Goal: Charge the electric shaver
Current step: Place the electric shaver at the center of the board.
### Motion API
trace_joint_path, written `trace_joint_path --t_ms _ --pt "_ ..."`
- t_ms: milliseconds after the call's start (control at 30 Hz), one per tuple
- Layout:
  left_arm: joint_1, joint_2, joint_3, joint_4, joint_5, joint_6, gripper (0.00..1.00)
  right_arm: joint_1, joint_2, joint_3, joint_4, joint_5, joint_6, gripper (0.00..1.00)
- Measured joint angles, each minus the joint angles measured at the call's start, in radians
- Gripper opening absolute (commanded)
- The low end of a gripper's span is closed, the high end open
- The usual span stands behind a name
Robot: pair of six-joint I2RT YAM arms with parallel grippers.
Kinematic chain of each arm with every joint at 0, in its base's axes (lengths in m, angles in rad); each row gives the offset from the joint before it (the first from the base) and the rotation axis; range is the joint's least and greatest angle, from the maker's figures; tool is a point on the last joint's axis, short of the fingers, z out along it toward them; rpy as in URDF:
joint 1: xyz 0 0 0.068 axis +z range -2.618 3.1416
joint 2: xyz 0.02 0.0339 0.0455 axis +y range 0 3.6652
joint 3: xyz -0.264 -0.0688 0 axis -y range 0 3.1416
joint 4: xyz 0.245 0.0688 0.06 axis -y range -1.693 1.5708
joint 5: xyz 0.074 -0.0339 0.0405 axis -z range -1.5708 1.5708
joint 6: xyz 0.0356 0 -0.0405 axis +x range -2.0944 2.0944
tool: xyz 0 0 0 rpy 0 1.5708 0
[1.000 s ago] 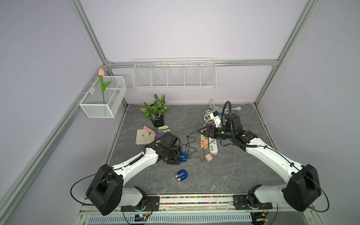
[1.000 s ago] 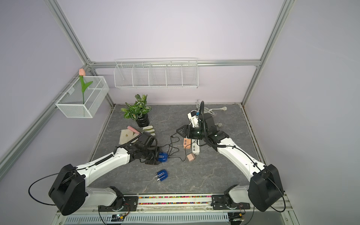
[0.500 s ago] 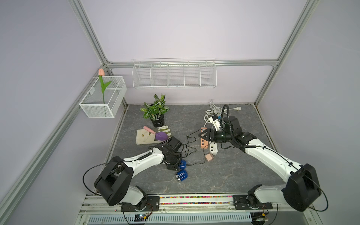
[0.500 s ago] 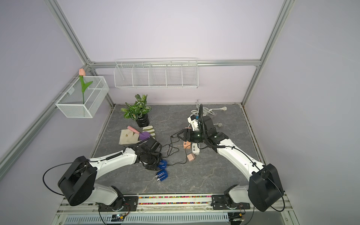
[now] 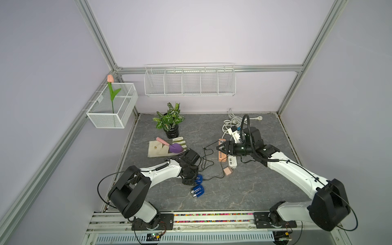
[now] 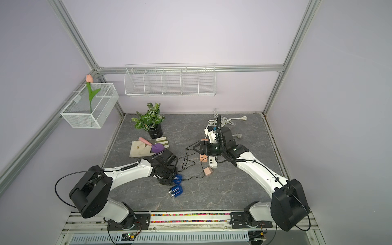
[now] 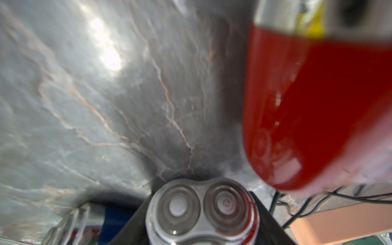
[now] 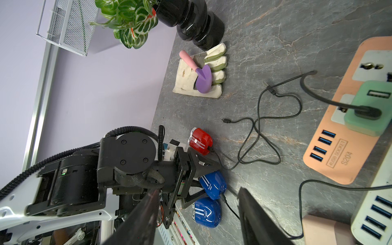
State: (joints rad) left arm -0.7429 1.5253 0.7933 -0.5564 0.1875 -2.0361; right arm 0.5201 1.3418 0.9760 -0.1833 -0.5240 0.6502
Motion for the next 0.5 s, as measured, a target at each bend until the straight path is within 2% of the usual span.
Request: trace_joint_path --t_ms 100,267,433,500 --pt "0.0 -0.009 0.0 -0.003 -0.003 -0.003 0.77 0.0 0.0 0.0 0.0 0.0 0.0 0.62" --pt "0.0 -0.051 0.008 -0.019 -0.005 -0.003 0.78 0.0 0.002 0.0 -0.003 0.004 -0.004 0.62" --pt "0.005 -0.112 0.089 -0.117 -0.019 -0.004 0.71 0.002 0.005 0.03 -0.061 0.033 -0.046 0.6" --pt "0.014 -0.14 0.146 -0.169 -0.043 -0.006 0.64 0.004 0.005 0.058 -0.092 0.055 -0.067 0.59"
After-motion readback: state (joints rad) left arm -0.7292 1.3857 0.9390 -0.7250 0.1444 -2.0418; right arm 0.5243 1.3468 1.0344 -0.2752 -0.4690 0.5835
